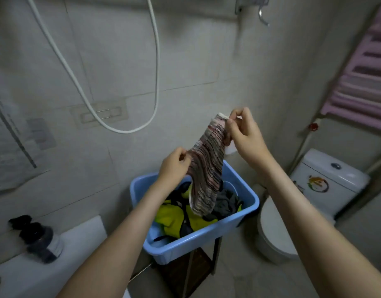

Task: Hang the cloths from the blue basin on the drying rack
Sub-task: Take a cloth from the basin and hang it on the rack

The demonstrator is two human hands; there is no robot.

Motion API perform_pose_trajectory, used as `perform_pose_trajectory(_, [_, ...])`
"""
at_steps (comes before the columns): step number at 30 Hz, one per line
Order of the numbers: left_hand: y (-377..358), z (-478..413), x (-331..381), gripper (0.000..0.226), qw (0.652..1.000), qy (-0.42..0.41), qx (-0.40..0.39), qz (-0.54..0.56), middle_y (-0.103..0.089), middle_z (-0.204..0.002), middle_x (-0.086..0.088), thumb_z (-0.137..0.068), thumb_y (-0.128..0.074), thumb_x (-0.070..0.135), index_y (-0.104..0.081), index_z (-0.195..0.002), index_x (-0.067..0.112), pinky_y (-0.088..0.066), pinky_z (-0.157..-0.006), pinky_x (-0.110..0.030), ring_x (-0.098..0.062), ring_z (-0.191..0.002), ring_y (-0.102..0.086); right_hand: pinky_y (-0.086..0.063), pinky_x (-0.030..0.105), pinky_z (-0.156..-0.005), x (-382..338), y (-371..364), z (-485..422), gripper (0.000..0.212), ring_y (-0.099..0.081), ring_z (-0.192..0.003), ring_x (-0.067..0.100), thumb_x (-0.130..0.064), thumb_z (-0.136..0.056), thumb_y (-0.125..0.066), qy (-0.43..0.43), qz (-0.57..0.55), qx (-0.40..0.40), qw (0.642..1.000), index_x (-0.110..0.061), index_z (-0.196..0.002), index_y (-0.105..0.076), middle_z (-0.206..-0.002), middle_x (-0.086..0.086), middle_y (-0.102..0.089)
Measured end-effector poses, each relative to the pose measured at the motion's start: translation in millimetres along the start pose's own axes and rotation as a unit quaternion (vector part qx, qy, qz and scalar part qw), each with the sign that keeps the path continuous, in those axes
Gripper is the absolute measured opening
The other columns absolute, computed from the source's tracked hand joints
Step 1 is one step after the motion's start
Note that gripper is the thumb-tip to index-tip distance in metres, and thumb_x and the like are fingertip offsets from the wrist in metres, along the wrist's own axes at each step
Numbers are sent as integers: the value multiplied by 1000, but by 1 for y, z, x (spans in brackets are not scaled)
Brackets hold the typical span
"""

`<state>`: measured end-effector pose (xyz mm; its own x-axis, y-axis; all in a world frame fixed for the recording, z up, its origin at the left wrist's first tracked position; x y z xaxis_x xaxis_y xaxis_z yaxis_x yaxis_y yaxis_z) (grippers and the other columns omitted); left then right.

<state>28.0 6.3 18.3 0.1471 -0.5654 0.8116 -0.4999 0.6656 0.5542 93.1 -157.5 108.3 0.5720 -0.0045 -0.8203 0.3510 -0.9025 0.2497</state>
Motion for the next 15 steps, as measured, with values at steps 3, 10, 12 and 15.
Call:
perform_pose_trajectory(3, [-16, 11, 29, 10, 998, -21, 4, 53, -46, -67, 1, -95, -45, 18, -45, -87, 12, -29, -54, -26, -20, -67, -45, -45, 31, -66, 8, 36, 19, 13, -51, -68, 14, -11, -94, -53, -30, 12, 44, 998, -22, -91, -47, -75, 1, -52])
perform_pose_trajectory(10, [-61, 46, 99, 15, 980, -186, -63, 41, -43, -52, 3, -97, -48, 27, -50, -84, 20, -27, -47, -28, -10, -46, -38, -41, 24, -61, 12, 136, 98, 17, -49, -69, 9, -8, -94, -51, -85, 128, 236, 960, -19, -83, -57, -73, -3, -53])
perform_pose_trajectory(12, [-80, 57, 120, 15, 968, -227, -102, 23, -44, -51, 4, -96, -49, 32, -55, -88, 21, -28, -48, -30, -11, -47, -40, -41, 27, -59, 4, 167, 128, 15, -47, -65, 10, -8, -94, -50, -95, 146, 291, 941, -15, -84, -58, -70, -1, -52])
perform_pose_trajectory(15, [-107, 83, 151, 16, 946, -283, -158, 18, -60, -65, -2, -94, -51, 38, -58, -89, 24, -40, -57, -32, -19, -61, -54, -40, 27, -59, -14, 205, 176, 21, -47, -64, 5, -10, -93, -52, -101, 181, 366, 907, -24, -79, -60, -68, -9, -54])
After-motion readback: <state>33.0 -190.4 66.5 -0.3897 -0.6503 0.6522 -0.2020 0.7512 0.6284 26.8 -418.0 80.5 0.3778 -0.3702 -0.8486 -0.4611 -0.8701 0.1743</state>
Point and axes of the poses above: each hand's wrist, its own z-axis away from the middle knuckle, its own y-axis out of the back of the hand, x = y × z, the point moved 2 cm from there along -z, towards the middle knuckle
